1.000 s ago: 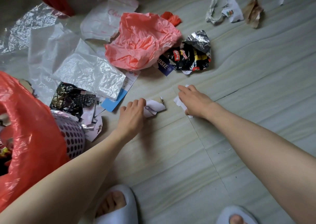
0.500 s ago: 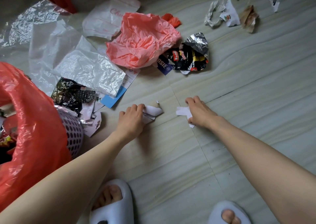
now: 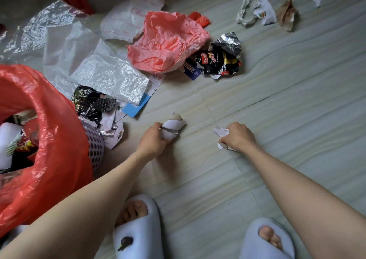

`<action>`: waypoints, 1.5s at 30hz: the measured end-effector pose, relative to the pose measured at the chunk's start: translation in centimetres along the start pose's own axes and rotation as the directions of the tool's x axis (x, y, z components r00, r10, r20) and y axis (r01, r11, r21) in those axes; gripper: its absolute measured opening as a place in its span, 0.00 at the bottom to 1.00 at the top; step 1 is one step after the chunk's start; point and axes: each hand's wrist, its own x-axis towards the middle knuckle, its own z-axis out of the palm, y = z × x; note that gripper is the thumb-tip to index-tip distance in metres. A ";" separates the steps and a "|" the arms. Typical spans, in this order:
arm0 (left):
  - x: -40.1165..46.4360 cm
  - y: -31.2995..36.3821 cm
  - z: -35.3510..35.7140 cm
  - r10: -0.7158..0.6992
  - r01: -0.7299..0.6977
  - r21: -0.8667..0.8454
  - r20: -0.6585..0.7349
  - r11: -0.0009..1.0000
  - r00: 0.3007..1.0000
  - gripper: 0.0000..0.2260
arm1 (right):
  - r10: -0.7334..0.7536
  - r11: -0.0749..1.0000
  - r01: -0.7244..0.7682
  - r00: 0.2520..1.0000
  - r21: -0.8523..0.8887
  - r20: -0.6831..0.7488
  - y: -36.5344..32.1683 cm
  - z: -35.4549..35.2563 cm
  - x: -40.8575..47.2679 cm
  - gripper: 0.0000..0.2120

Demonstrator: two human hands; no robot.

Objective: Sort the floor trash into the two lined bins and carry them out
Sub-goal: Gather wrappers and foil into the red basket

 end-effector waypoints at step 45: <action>-37.4 -27.1 -26.3 -0.662 -0.346 -0.765 -0.644 0.544 0.383 0.19 | -0.779 0.546 0.828 0.557 -0.126 0.288 -42.6 8.1 -42.1 0.13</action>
